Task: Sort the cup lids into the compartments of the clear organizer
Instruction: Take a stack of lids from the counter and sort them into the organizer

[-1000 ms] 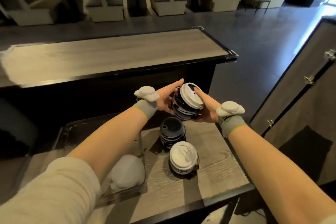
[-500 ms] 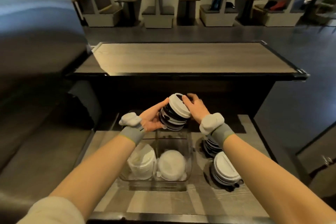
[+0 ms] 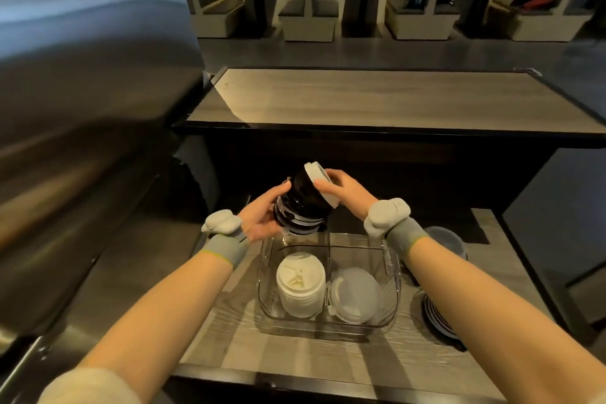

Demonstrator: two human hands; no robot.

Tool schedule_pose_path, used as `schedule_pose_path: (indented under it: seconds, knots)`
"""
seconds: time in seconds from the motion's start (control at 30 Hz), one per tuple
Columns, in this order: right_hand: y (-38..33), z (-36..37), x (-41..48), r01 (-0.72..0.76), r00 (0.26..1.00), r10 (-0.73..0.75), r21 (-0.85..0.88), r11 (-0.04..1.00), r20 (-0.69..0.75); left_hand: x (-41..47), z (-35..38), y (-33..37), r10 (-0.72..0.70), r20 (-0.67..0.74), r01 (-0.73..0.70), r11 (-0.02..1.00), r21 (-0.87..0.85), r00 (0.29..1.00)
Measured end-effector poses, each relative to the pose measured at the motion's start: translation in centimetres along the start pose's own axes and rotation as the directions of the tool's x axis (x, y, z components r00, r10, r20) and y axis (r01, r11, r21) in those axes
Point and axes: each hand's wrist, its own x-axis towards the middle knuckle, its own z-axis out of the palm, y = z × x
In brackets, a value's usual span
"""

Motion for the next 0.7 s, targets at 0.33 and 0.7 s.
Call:
schedule_pose_path:
  seconds: [0.33,0.7]
  knots:
    - [0.7,0.9,-3.0,0.322,0.946,-0.268,-0.479,0.816,0.180,0.9,-5.3,0.9,0.077,-0.075,-0.083,0.993,-0.089,0.994]
    - [6.3,5.1,-2.7,0.540,0.812,-0.085,-0.687,0.487,0.578,0.5,-6.4,2.0,0.104,-0.084,-0.111,0.990,-0.089,0.991]
